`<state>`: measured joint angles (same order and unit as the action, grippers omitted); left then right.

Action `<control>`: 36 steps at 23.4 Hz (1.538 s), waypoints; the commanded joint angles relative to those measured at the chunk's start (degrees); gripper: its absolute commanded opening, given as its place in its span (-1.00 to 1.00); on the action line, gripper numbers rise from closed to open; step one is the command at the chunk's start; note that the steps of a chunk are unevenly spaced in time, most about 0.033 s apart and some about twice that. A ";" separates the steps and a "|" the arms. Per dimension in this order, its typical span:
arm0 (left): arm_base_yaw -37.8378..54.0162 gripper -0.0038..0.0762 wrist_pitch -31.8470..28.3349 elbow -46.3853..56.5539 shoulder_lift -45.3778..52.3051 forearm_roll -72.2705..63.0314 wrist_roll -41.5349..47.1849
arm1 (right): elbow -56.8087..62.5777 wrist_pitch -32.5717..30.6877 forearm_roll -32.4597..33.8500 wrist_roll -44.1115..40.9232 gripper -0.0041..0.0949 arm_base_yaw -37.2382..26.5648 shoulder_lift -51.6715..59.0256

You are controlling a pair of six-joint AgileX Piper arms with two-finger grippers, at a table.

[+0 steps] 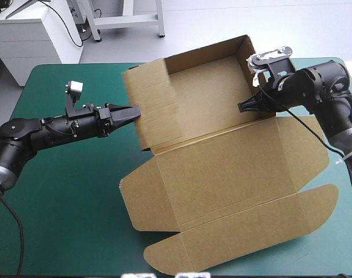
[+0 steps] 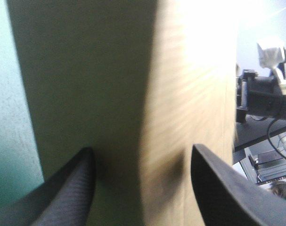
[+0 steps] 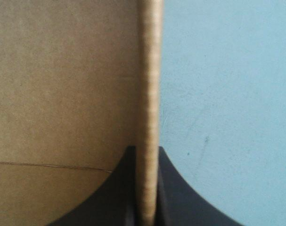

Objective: Fold the box

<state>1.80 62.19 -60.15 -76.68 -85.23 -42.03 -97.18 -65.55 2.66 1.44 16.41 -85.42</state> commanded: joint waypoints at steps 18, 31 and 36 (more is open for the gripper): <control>-0.57 0.20 0.00 -3.29 1.87 -2.98 3.86 | -1.61 3.88 -0.23 -0.73 -0.95 -0.01 1.20; -23.64 0.20 -24.81 -15.39 2.51 54.98 54.44 | -5.83 5.18 4.52 -3.90 -0.95 4.54 1.20; -26.15 0.20 -25.19 -15.39 1.28 61.31 59.63 | -6.48 4.51 10.83 -5.74 -0.95 8.83 1.33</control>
<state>-23.63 40.20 -73.69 -76.67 -24.36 15.74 -101.43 -64.22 10.61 -2.66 23.64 -86.60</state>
